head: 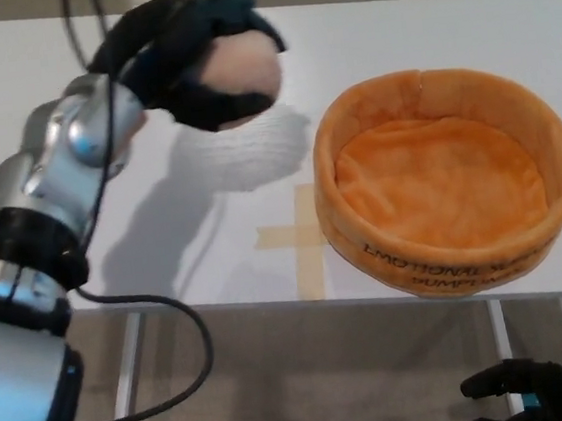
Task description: Use the left hand to pick up the pink round toy on the left and place it inside the orange plate on the desk.
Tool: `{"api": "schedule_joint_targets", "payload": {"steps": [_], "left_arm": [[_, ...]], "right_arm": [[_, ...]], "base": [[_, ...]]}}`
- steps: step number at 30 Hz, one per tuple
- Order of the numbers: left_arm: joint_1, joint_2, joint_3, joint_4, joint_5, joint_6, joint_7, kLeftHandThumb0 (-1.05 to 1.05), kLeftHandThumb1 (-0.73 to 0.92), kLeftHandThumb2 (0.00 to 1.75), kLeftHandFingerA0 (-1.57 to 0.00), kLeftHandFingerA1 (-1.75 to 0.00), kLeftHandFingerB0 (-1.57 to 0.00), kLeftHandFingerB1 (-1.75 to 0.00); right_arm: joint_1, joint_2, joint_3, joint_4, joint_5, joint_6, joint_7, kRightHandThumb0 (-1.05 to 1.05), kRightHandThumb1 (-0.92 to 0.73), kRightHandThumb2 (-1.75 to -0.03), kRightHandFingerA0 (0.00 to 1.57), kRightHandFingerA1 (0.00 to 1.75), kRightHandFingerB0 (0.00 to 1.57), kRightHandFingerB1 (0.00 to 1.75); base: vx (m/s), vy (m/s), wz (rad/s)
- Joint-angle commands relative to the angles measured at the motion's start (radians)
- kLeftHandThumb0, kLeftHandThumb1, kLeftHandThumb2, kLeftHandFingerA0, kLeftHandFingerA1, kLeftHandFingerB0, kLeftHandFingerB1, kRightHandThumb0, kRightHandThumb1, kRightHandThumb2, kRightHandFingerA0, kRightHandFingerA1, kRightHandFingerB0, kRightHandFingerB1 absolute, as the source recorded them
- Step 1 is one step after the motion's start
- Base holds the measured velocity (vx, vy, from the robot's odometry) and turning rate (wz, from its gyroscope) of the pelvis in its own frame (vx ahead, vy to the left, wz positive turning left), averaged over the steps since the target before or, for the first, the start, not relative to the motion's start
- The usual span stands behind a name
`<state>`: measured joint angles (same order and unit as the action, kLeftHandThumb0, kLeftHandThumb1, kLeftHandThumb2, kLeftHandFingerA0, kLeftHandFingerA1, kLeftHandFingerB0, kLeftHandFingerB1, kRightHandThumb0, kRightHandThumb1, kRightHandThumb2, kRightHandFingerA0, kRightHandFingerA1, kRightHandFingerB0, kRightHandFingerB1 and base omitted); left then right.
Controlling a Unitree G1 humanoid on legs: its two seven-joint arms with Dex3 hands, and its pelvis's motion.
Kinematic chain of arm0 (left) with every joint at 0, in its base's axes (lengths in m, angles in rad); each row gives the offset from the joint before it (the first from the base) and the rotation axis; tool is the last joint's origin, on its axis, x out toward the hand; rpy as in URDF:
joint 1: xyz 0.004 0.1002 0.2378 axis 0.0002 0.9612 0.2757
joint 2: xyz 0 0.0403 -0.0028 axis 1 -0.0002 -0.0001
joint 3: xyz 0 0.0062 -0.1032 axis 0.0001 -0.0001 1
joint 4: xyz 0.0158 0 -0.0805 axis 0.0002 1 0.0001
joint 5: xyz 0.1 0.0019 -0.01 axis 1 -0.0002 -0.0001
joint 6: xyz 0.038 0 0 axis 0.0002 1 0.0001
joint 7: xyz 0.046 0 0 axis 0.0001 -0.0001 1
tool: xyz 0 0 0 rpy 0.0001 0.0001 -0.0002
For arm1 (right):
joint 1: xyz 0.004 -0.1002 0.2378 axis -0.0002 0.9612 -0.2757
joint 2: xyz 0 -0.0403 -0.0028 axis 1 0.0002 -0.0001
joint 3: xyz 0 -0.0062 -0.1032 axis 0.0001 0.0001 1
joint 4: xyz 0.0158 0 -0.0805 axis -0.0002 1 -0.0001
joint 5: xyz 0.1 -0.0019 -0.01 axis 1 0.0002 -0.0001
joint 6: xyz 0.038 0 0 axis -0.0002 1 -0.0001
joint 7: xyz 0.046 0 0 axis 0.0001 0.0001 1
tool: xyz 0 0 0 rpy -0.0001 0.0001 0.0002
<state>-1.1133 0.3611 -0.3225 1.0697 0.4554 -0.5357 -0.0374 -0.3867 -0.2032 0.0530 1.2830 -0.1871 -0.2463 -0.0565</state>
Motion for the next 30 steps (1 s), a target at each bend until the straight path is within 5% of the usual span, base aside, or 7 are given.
{"api": "schedule_joint_targets", "payload": {"steps": [1,5,23,25,26,27,30], "left_arm": [[-0.058,-0.058,-0.048,-0.022,0.063,0.020,0.042,-0.28,0.78,0.63,-0.78,-1.61,-0.77,-0.97],[-0.080,-0.130,-0.066,-0.031,0.059,0.072,0.023,-0.27,0.74,0.66,-0.81,-1.51,-0.83,-0.70],[-0.104,-0.318,-0.160,0.063,0.129,0.080,0.142,-0.20,0.72,0.61,-0.85,-1.54,-0.84,-0.65],[-0.097,-0.326,-0.154,0.072,0.119,0.081,0.143,-0.23,0.63,0.59,-0.86,-1.29,-0.66,-0.46],[-0.096,-0.328,-0.147,0.080,0.106,0.083,0.116,-0.40,0.48,0.73,-0.68,-0.63,-0.41,-0.46],[-0.107,-0.325,-0.161,0.081,0.115,0.118,0.060,-0.74,0.46,0.86,0.00,-0.15,0.00,-0.16],[-0.122,-0.320,-0.182,0.081,0.128,0.175,-0.032,-0.86,0.51,0.87,0.00,-0.01,0.00,-0.03]], "right_arm": [[0.010,0.014,-0.009,0.001,0.006,0.002,-0.002,-0.13,-0.56,-0.60,0.67,0.89,0.67,0.78],[0.011,0.023,-0.007,0.000,0.003,0.005,-0.009,-0.13,-0.56,-0.59,0.69,0.91,0.69,0.80],[-0.010,0.029,-0.016,0.003,0.003,0.010,-0.008,-0.13,-0.56,-0.60,0.69,0.89,0.67,0.78],[-0.012,0.027,-0.015,0.002,-0.001,0.008,-0.011,-0.13,-0.56,-0.59,0.73,0.93,0.69,0.79],[-0.013,0.025,-0.014,0.002,-0.003,0.006,-0.013,-0.19,-0.43,-0.82,0.76,0.90,0.66,0.79],[-0.013,0.025,-0.016,0.003,-0.001,0.003,-0.010,-0.19,-0.43,-0.83,0.72,0.88,0.66,0.80],[-0.012,0.027,-0.020,0.004,0.004,-0.002,-0.004,-0.13,-0.56,-0.60,0.71,0.92,0.69,0.80]], "base": [[0.00,0.000,0.00],[0.00,0.000,0.00],[0.00,0.000,0.00],[0.00,0.000,0.00],[0.00,0.000,0.00],[0.00,0.000,0.00],[0.00,0.000,0.00]]}}
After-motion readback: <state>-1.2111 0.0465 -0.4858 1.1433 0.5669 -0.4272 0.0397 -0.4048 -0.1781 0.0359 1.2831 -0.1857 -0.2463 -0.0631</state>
